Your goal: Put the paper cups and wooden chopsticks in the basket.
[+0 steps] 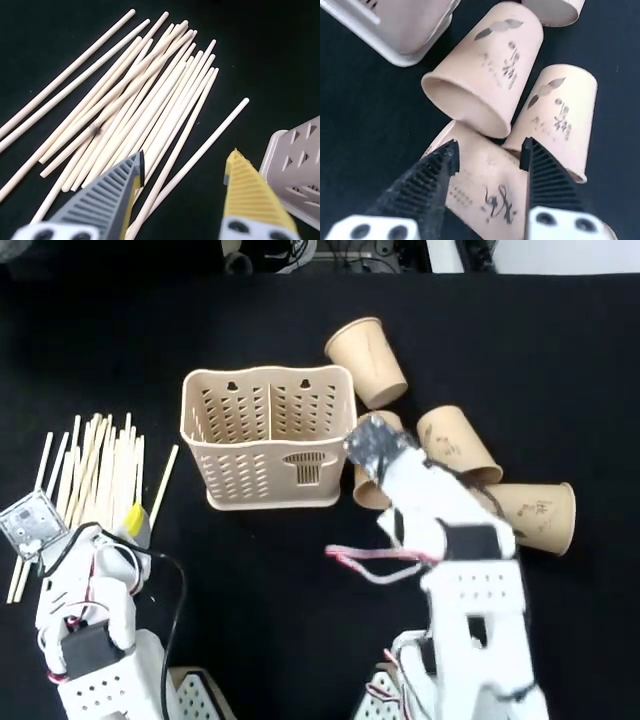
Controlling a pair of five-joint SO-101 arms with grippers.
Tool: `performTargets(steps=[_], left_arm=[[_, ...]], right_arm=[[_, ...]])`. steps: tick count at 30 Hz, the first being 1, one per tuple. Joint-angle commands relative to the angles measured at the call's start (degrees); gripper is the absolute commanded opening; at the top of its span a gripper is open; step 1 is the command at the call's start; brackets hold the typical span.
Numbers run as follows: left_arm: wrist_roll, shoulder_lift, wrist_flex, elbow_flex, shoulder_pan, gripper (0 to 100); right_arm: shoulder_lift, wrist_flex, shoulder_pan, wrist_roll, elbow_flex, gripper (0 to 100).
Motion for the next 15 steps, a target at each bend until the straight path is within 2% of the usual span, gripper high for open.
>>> performTargets(steps=[1, 6, 15], left_arm=[[-0.5, -0.4, 0.1, -2.8, -0.1, 27], [-0.5, -0.4, 0.1, -2.7, 0.0, 27], [-0.5, -0.4, 0.2, -2.5, 0.0, 27]], right_arm=[[7.5, -4.6, -0.6, 0.3, -5.4, 21.6], [9.4, -11.2, 0.9, 2.3, -3.2, 21.5], [9.8, -29.0, 1.0, 5.7, 10.0, 21.1]])
